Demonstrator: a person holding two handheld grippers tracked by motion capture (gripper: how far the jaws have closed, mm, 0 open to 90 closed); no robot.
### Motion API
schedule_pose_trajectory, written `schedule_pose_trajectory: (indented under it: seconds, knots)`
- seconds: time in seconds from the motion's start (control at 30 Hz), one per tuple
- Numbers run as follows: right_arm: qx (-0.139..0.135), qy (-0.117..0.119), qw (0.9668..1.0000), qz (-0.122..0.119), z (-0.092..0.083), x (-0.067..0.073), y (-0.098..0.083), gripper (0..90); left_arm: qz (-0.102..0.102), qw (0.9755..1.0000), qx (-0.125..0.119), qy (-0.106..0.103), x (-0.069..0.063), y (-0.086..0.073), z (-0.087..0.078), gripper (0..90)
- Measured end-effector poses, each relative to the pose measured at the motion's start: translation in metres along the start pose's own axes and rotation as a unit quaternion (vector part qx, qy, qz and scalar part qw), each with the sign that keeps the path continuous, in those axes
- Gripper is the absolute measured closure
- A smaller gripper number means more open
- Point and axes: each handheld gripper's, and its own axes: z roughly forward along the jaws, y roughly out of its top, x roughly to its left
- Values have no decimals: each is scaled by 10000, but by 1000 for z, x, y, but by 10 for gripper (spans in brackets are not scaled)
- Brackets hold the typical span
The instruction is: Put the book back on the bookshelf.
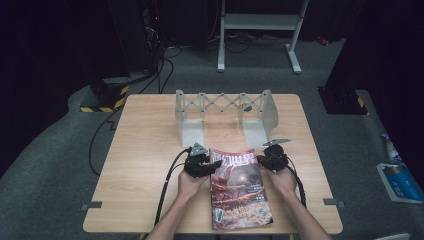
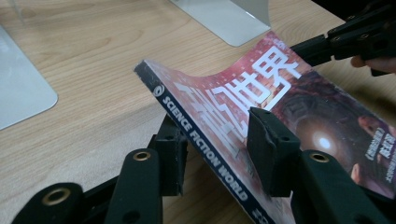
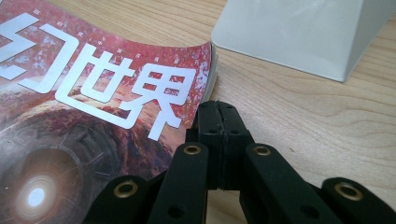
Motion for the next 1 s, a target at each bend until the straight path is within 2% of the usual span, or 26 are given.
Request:
schedule_pose_trajectory:
  seconds: [0.3,0.53,0.63,0.73,0.8,1.0]
  knots:
    - [-9,203,9997,-157,3,5,1,896,-312,9990,167,-280,5,-2,5,466]
    - [-82,284,9992,-252,5,9,3,896,-301,9987,271,-309,8,-2,4,414]
    - [-149,310,9989,-323,4,11,4,896,-369,9984,294,-316,8,-2,5,368]
    - [-98,344,9986,-392,7,16,4,896,-484,9975,354,-363,8,-3,9,334]
    - [-79,329,9987,-383,8,17,4,896,-539,9972,350,-374,8,-3,9,332]
    - [-134,382,9984,-394,7,18,4,896,-497,9977,249,-381,7,-3,10,322]
